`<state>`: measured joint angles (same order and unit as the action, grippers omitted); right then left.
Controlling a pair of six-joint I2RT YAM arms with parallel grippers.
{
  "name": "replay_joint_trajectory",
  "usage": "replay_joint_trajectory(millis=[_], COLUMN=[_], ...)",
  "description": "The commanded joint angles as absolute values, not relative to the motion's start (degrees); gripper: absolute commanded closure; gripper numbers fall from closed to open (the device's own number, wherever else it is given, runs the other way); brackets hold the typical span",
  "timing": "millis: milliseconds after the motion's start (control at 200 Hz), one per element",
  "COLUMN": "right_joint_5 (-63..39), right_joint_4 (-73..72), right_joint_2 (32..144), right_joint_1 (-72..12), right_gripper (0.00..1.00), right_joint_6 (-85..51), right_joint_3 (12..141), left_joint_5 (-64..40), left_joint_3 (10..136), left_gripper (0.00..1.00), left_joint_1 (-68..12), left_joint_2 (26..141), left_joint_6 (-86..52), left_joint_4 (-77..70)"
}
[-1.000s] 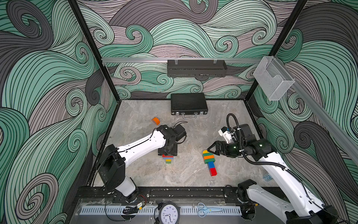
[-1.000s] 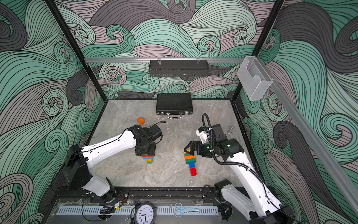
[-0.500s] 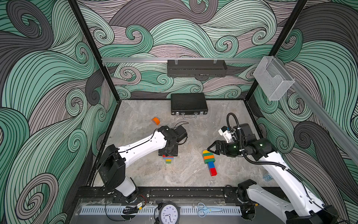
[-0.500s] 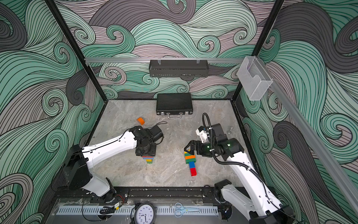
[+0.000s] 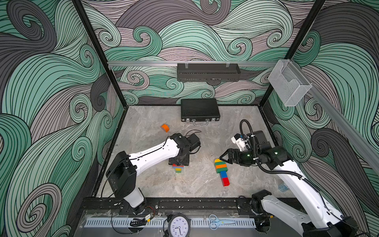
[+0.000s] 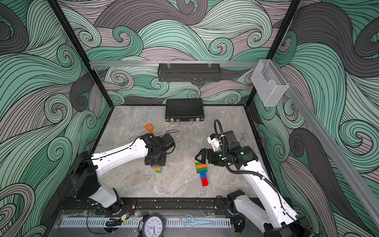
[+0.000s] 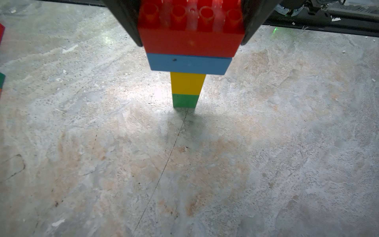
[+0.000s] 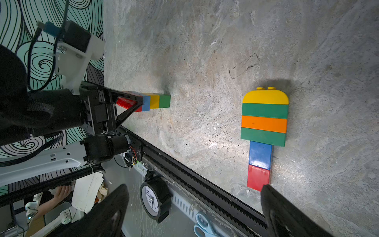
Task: Assemble an ice cream with lego
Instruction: Assemble the lego brick with the lego brick.
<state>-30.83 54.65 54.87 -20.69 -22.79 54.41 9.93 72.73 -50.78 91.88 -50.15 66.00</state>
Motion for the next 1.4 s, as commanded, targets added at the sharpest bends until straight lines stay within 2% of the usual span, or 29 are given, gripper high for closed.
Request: replay_joint_trajectory(millis=[0,330,530,725,805,1026,1391], right_joint_5=[-30.3,-30.3,-30.2,-30.0,-30.0,-29.8,-29.3], right_joint_4=[55.7,55.9,56.1,56.6,56.5,56.1,56.5], right_joint_2=[54.1,54.7,54.7,55.4,55.7,55.9,55.6], right_joint_1=[-21.0,-21.0,-21.0,-21.1,-21.0,-21.0,-21.0], right_gripper=[0.01,0.01,0.01,0.01,0.01,0.01,0.01], right_joint_6=[-22.3,-22.1,-22.1,-21.9,-21.9,-21.8,-21.4], right_joint_3=[55.0,55.6,55.6,56.4,56.7,57.0,57.6], left_joint_5=[8.3,4.9,1.3,1.6,2.5,5.2,7.6], left_joint_3=[67.9,62.1,59.3,60.8,61.4,63.9,67.6], left_gripper=[0.60,0.71,0.72,0.73,0.72,0.59,0.57], left_joint_1=[-51.1,-51.1,-51.2,-51.1,-51.1,-51.1,-51.0], left_joint_2=[95.0,95.2,96.0,97.8,97.4,95.2,95.0], left_joint_6=[-51.7,-50.2,-47.6,-45.3,-45.4,-46.2,-46.7], left_joint_4=[67.5,59.7,55.6,57.5,58.5,60.7,62.8])
